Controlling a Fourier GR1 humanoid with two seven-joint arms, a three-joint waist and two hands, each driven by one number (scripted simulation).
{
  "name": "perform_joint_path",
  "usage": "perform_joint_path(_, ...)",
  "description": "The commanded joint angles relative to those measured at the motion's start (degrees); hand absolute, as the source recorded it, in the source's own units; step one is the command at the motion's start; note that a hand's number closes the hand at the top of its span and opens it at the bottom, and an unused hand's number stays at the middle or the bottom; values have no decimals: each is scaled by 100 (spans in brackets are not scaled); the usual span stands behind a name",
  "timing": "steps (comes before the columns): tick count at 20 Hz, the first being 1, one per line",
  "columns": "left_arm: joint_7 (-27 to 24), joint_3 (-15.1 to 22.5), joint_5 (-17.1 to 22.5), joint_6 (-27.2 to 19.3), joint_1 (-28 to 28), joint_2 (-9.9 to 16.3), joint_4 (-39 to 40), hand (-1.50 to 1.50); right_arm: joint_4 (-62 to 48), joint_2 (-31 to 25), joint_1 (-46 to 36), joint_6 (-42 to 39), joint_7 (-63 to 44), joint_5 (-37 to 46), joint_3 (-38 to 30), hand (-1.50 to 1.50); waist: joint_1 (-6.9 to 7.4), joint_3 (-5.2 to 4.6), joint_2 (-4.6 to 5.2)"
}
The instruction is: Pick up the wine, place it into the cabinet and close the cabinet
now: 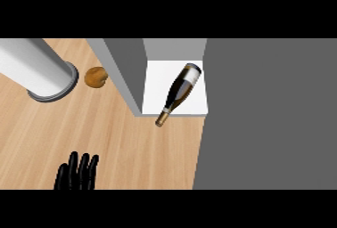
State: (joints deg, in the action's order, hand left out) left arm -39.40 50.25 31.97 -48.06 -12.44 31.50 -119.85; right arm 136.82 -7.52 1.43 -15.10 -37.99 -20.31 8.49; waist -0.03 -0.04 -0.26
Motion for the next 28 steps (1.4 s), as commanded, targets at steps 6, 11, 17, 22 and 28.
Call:
perform_joint_path(6,-134,-1017,537,502,-485,495,-466,-150,1265,-29,805,-248,-546,-751,1030,150,-54,0,-17)
perform_joint_path(11,-294,-1832,1057,1158,-1212,1155,-830,-150,998,122,516,-317,-323,-56,1858,150,53,-5,-23)
perform_joint_path(17,-437,-2227,1272,1612,-1663,1317,-702,-150,1131,346,537,90,-383,652,2887,150,0,-5,-34)
perform_joint_path(22,-329,-2959,1687,2162,-1830,1675,-701,-150,599,743,-26,1060,-479,1389,3950,150,15,-14,-45)
perform_joint_path(28,-106,-3478,2027,2520,-1798,1702,-554,-150,461,746,-529,2158,-347,2413,4825,150,-5,-8,-31)
